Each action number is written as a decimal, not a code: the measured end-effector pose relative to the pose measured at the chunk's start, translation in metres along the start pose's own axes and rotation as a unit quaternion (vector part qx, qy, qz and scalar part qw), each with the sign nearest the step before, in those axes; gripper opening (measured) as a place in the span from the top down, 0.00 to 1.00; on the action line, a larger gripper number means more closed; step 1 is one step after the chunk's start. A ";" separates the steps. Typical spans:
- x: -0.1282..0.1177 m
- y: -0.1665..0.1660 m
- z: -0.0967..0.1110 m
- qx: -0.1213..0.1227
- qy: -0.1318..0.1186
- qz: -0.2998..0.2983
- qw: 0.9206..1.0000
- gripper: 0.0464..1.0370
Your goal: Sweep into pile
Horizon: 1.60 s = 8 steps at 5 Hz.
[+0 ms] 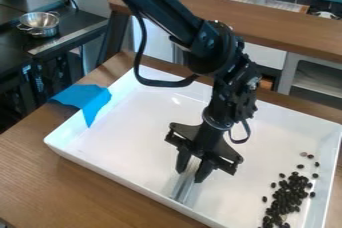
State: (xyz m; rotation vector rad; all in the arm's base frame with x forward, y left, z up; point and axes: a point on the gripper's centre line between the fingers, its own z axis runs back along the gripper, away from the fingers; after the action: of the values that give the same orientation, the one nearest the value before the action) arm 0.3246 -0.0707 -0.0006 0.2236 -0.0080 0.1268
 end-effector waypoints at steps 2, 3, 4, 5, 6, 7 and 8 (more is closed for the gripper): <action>-0.010 -0.029 0.005 -0.014 0.009 0.004 1.000 0.69; -0.014 -0.048 0.011 -0.023 0.019 0.008 1.000 0.69; -0.014 -0.061 0.014 -0.030 0.027 0.018 0.999 0.69; -0.009 -0.069 0.015 -0.035 0.028 0.028 0.999 0.69; -0.008 -0.082 0.019 -0.045 0.030 0.028 0.998 0.69; -0.009 -0.092 0.024 -0.060 0.043 0.024 0.997 0.69; -0.008 -0.087 0.021 -0.064 0.046 0.018 0.997 0.69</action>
State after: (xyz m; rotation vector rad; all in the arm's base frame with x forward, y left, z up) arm 0.3280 -0.1608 0.0005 0.0900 0.0719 0.1712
